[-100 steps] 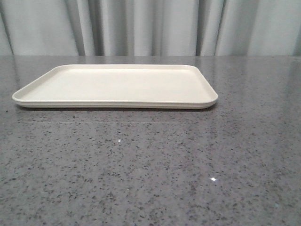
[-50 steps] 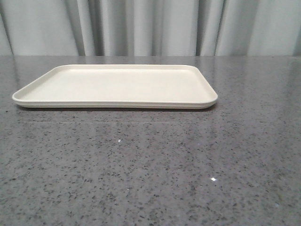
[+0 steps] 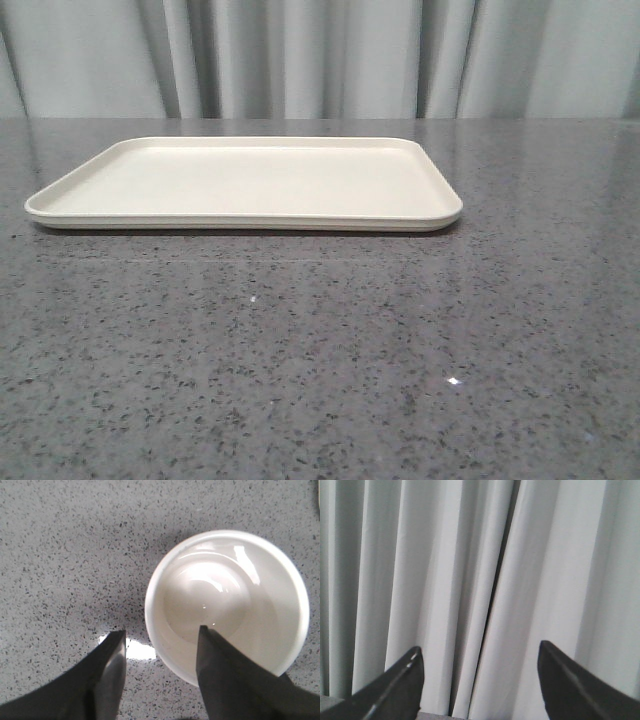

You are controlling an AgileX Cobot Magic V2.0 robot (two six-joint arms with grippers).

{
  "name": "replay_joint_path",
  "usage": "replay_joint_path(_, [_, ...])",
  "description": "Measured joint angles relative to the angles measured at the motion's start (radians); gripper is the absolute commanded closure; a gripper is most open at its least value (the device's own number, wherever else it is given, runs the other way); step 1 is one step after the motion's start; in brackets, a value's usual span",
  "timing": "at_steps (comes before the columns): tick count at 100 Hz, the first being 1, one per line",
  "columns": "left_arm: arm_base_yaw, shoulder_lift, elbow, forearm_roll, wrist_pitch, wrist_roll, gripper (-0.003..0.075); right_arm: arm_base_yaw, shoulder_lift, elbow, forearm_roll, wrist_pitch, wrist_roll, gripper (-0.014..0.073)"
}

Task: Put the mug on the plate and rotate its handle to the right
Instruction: 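Close the left gripper on the mug rim and lift it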

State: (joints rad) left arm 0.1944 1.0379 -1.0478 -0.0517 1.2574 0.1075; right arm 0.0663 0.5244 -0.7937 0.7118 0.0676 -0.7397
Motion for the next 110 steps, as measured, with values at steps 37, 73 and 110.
replay_joint_path(37, [0.0, 0.037, 0.008, -0.004, -0.017, 0.0, 0.0408, 0.0, 0.0, 0.0, -0.001, 0.004, 0.0, 0.0104])
replay_joint_path(73, [0.0, 0.119, 0.008, -0.006, -0.047, 0.0, 0.0408, 0.0, 0.0, 0.0, -0.002, 0.02, 0.0, 0.0104])
replay_joint_path(110, [0.0, 0.175, 0.011, -0.006, -0.057, 0.002, 0.0408, 0.0, 0.0, 0.0, -0.002, 0.024, 0.0, 0.0104])
